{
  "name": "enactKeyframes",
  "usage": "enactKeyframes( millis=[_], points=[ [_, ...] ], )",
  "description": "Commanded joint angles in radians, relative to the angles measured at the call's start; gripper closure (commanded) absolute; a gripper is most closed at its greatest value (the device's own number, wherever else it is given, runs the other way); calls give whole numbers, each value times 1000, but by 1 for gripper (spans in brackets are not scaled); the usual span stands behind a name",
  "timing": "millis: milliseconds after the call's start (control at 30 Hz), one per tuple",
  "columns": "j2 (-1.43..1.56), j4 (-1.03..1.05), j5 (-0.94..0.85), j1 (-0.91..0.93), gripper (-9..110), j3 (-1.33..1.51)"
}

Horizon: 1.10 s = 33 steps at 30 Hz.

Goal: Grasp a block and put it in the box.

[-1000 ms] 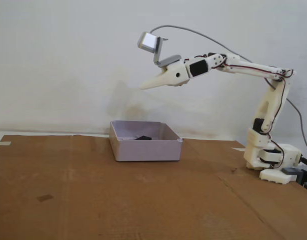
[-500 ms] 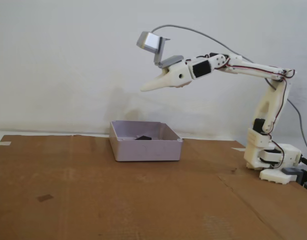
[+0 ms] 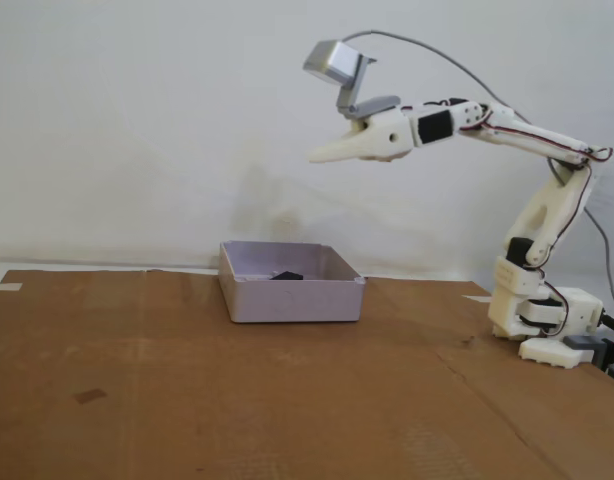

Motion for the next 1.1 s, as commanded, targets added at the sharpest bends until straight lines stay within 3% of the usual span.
enactKeyframes(
  millis=[0, 1067],
  points=[
    [161, -35, -5, -35, 101, 49],
    [752, -46, 6, -107, 101, 871]
  ],
)
